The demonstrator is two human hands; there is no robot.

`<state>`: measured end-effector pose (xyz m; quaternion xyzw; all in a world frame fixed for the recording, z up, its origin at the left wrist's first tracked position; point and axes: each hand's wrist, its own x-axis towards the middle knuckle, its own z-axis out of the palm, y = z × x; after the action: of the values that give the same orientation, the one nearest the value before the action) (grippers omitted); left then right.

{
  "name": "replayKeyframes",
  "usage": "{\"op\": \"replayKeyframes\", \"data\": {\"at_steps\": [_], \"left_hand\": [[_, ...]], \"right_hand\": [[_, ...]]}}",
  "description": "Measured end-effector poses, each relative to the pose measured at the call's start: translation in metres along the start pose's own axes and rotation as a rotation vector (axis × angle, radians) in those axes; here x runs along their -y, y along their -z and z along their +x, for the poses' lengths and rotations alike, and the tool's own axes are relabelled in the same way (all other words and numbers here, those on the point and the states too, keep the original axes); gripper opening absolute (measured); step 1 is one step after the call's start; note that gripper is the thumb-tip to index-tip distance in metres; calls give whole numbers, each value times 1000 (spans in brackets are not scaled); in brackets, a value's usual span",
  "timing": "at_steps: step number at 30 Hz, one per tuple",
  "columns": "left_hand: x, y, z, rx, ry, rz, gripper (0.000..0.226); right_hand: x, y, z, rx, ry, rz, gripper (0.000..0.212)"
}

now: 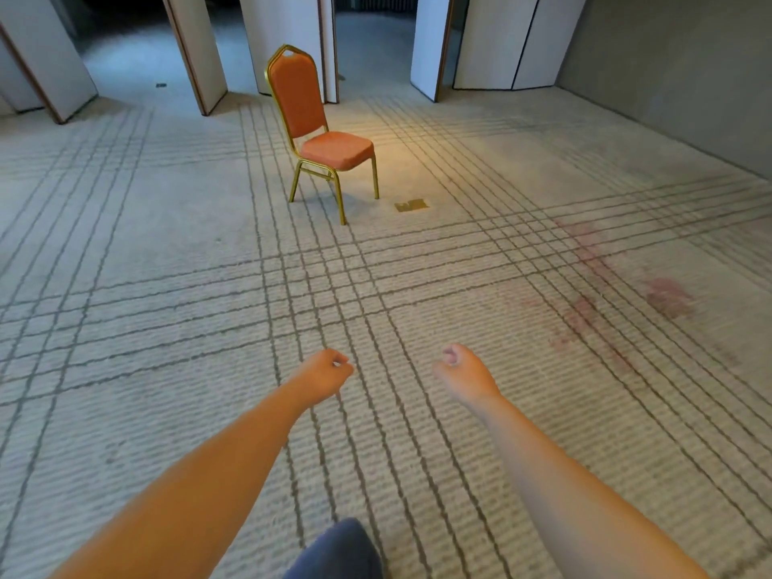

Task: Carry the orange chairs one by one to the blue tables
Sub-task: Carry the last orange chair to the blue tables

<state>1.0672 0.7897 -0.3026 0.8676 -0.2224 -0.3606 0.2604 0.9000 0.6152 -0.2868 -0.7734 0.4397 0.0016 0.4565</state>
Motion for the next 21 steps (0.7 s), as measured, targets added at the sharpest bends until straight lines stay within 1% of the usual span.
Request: {"op": "replayKeyframes", "data": {"at_steps": [3, 6, 9, 13, 18, 21], "left_hand": [[-19, 20, 68, 1, 23, 0, 44], [-40, 47, 150, -13, 20, 2, 43], [-65, 84, 230, 2, -9, -39, 42], [-109, 140, 330, -43, -5, -75, 38], [-158, 186, 425, -29, 0, -21, 34], [-182, 204, 484, -22, 0, -19, 41]], "right_hand": [[20, 12, 71, 25, 4, -38, 47], [45, 25, 150, 9, 14, -53, 47], [82, 39, 227, 3, 16, -57, 45], [139, 61, 325, -22, 18, -31, 46], [192, 80, 427, -25, -10, -6, 49], [215, 89, 490, -4, -2, -7, 48]]}}
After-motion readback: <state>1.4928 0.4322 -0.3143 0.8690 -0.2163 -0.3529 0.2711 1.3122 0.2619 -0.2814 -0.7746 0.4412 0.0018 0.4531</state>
